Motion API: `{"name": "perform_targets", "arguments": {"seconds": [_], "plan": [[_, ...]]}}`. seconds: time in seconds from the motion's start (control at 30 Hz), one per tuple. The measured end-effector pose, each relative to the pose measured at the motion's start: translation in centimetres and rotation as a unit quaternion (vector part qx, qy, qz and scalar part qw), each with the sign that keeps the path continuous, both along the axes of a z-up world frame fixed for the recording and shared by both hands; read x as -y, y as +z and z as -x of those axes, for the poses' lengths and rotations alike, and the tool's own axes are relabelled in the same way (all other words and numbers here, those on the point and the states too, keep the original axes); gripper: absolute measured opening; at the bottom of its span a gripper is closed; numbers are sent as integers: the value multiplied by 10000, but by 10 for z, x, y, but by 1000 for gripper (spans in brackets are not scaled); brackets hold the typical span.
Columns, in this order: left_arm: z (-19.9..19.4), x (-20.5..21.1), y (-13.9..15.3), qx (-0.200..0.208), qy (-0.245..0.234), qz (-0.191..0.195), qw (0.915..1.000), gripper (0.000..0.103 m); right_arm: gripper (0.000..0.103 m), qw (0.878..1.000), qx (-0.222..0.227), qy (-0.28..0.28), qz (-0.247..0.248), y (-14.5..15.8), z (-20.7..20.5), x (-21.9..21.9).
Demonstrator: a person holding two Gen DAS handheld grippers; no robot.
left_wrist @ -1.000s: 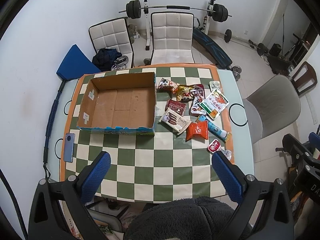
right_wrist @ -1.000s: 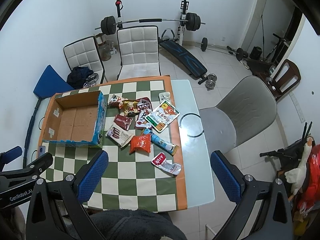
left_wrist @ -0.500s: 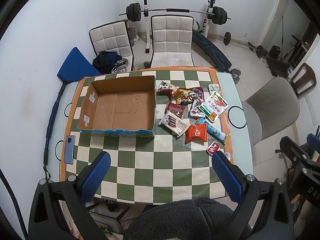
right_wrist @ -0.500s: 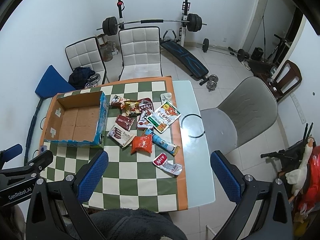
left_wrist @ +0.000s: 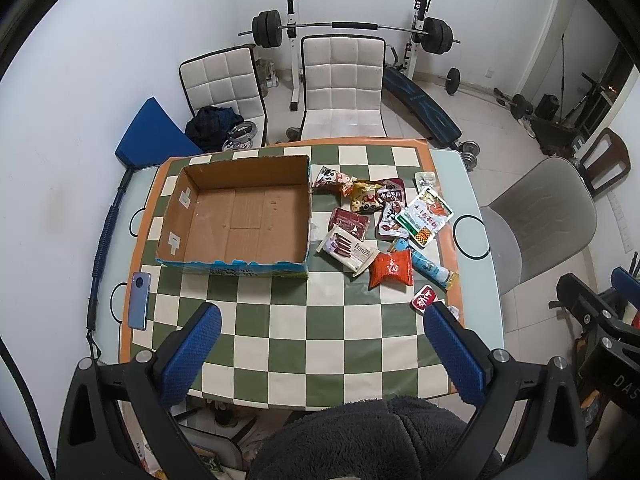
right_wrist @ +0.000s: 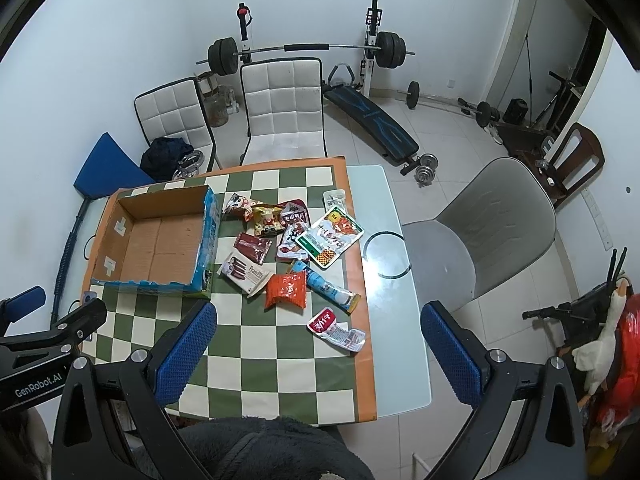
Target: Organize snacks
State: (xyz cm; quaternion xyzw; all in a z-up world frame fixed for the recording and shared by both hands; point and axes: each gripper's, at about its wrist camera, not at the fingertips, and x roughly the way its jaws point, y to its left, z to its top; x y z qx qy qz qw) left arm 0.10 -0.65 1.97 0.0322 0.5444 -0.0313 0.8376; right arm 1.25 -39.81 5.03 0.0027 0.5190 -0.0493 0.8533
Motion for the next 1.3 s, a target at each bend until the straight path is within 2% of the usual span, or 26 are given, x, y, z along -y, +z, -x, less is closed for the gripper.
{"name": "perform_targets", "arguments": {"seconds": [1.0, 1.17, 1.3], "plan": [[0, 3, 4, 44, -29, 15, 10000, 103, 103, 10000, 9, 1, -82, -1, 3, -4], [-22, 6, -4, 163, 14, 9, 9999, 103, 103, 9990, -43, -181, -401, -9, -5, -3], [-62, 1, -25, 101, 127, 81, 9998, 103, 103, 9928, -245, -586, -1015, -45, -30, 23]]}}
